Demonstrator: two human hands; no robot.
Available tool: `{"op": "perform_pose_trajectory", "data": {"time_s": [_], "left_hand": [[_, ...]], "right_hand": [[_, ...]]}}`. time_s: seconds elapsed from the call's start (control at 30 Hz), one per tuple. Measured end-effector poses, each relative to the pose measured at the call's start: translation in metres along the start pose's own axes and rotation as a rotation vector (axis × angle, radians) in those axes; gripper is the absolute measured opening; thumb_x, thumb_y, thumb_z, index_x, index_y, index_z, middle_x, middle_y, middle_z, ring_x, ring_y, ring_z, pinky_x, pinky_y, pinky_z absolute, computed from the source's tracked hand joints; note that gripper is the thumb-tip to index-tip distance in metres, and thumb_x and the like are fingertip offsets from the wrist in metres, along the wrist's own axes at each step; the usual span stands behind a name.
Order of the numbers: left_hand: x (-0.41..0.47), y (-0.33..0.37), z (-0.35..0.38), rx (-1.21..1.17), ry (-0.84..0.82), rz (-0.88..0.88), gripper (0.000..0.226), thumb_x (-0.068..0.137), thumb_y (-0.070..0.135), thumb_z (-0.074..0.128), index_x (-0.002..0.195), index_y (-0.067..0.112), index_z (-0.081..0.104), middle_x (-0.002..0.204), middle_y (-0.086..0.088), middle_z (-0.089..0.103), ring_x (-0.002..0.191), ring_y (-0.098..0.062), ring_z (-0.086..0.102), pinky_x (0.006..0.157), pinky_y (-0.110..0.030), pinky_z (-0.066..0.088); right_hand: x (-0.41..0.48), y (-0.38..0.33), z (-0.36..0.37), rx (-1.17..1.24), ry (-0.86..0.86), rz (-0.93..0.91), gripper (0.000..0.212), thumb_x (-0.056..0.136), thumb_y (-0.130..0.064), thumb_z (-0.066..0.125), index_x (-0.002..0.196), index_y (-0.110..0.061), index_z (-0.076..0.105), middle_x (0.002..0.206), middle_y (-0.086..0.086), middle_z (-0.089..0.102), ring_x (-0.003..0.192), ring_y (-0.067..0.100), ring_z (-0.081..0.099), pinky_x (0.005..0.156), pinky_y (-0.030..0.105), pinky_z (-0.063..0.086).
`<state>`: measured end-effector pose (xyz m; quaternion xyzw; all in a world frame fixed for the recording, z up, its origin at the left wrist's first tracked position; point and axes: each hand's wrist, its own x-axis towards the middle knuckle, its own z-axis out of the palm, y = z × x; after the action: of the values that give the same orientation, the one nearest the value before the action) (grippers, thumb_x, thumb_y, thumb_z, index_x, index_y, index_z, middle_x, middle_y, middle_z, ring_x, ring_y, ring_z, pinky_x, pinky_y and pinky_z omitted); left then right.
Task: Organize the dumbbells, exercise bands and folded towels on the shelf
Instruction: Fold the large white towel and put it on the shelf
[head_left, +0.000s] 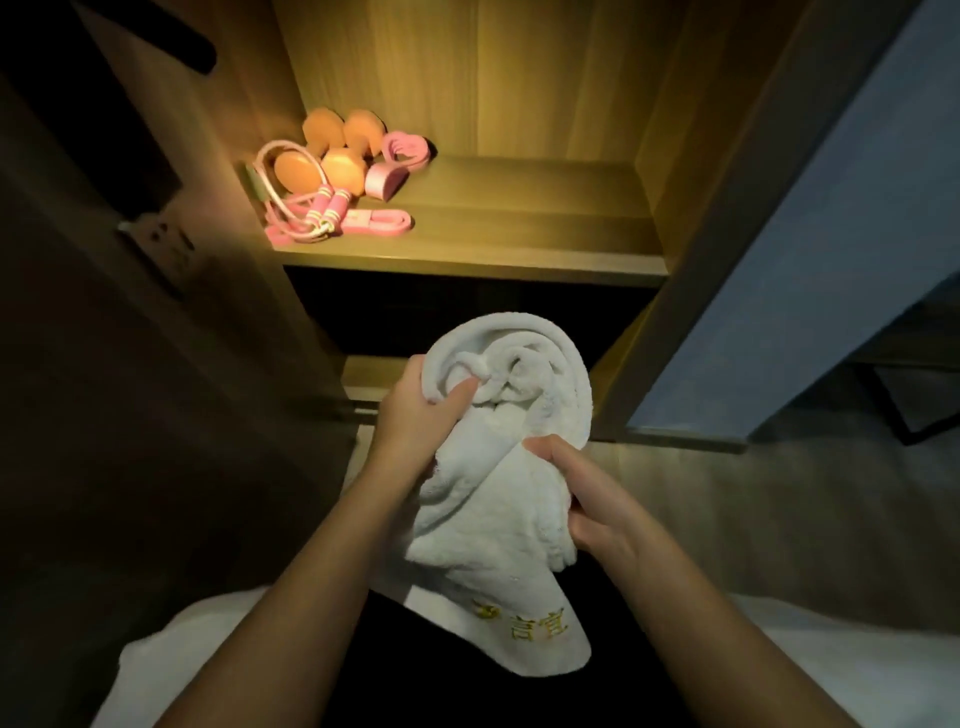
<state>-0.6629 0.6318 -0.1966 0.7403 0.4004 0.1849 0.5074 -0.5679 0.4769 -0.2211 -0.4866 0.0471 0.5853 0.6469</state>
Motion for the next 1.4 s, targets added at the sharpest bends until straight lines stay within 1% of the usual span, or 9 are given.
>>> {"op": "perform_pose_trajectory", "data": {"time_s": [0.2, 0.37, 0.47, 0.7, 0.83, 0.9, 1.0, 1.13, 1.4], "left_hand": [[-0.056, -0.013, 0.006, -0.124, 0.017, 0.048, 0.029, 0.089, 0.042, 0.064, 0.111, 0.026, 0.053, 0.1, 0.008, 0.063, 0.093, -0.013, 0.062, 0.076, -0.032, 0.053], [-0.053, 0.019, -0.009, -0.315, -0.049, 0.118, 0.05, 0.092, 0.033, 0.064, 0.135, 0.023, 0.039, 0.116, 0.007, 0.058, 0.103, -0.005, 0.058, 0.069, -0.017, 0.046], [-0.048, 0.028, -0.016, -0.372, -0.116, 0.162, 0.059, 0.09, 0.035, 0.067, 0.139, 0.029, 0.034, 0.119, 0.015, 0.056, 0.109, -0.003, 0.056, 0.08, -0.019, 0.049], [0.001, 0.068, -0.013, -0.26, -0.288, 0.167, 0.1, 0.064, 0.05, 0.08, 0.146, 0.034, 0.025, 0.127, 0.018, 0.051, 0.115, -0.005, 0.053, 0.101, -0.035, 0.047], [0.052, 0.092, -0.003, -0.205, -0.228, 0.202, 0.073, 0.076, 0.024, 0.074, 0.136, 0.038, 0.036, 0.119, 0.01, 0.06, 0.108, -0.011, 0.06, 0.097, -0.043, 0.051], [0.081, 0.098, 0.004, -0.196, -0.188, 0.245, 0.06, 0.08, 0.017, 0.069, 0.124, 0.049, 0.043, 0.112, 0.017, 0.064, 0.103, -0.007, 0.063, 0.093, -0.039, 0.054], [0.126, 0.107, 0.01, -0.273, -0.164, 0.224, 0.055, 0.084, 0.012, 0.069, 0.106, 0.058, 0.048, 0.099, 0.029, 0.066, 0.097, 0.0, 0.066, 0.084, -0.029, 0.055], [0.176, 0.127, 0.008, -0.2, -0.18, 0.213, 0.052, 0.085, 0.007, 0.066, 0.114, 0.048, 0.05, 0.102, 0.028, 0.066, 0.095, 0.003, 0.065, 0.083, -0.028, 0.053], [0.2, 0.167, -0.015, -0.059, -0.333, 0.232, 0.063, 0.085, -0.008, 0.053, 0.117, 0.046, 0.049, 0.112, 0.012, 0.066, 0.102, -0.008, 0.065, 0.084, -0.031, 0.054]], "right_hand": [[-0.046, 0.036, -0.012, 0.013, 0.039, -0.131, 0.041, 0.086, -0.011, 0.067, 0.125, -0.001, 0.061, 0.12, 0.019, 0.067, 0.112, 0.032, 0.064, 0.101, 0.048, 0.047], [-0.057, 0.0, 0.01, -0.058, 0.116, -0.292, 0.029, 0.078, -0.008, 0.071, 0.104, 0.0, 0.062, 0.074, 0.007, 0.068, 0.073, 0.018, 0.069, 0.06, 0.03, 0.053], [-0.057, -0.018, 0.021, -0.071, 0.1, -0.336, 0.017, 0.079, -0.005, 0.067, 0.095, -0.005, 0.061, 0.065, 0.002, 0.064, 0.063, 0.014, 0.065, 0.052, 0.025, 0.049], [-0.037, -0.074, 0.034, 0.002, 0.059, -0.361, 0.026, 0.087, -0.007, 0.066, 0.112, 0.0, 0.065, 0.091, 0.014, 0.073, 0.087, 0.024, 0.072, 0.078, 0.039, 0.058], [-0.005, -0.118, 0.038, 0.015, 0.059, -0.39, 0.025, 0.088, -0.007, 0.064, 0.112, 0.001, 0.065, 0.097, 0.016, 0.073, 0.093, 0.025, 0.071, 0.085, 0.039, 0.057], [0.014, -0.14, 0.038, 0.019, 0.059, -0.372, 0.028, 0.088, -0.007, 0.064, 0.115, 0.002, 0.065, 0.107, 0.018, 0.07, 0.1, 0.027, 0.069, 0.093, 0.04, 0.054], [0.04, -0.176, 0.035, 0.033, 0.027, -0.297, 0.03, 0.089, -0.007, 0.062, 0.117, 0.002, 0.065, 0.105, 0.018, 0.07, 0.096, 0.026, 0.069, 0.083, 0.038, 0.056], [0.067, -0.22, 0.036, 0.033, -0.033, -0.211, 0.03, 0.091, -0.007, 0.059, 0.119, 0.001, 0.064, 0.108, 0.018, 0.069, 0.101, 0.027, 0.067, 0.085, 0.038, 0.052], [0.05, -0.251, 0.042, 0.009, -0.083, -0.168, 0.037, 0.089, -0.011, 0.058, 0.126, -0.005, 0.062, 0.127, 0.018, 0.063, 0.119, 0.032, 0.059, 0.109, 0.048, 0.039]]}}
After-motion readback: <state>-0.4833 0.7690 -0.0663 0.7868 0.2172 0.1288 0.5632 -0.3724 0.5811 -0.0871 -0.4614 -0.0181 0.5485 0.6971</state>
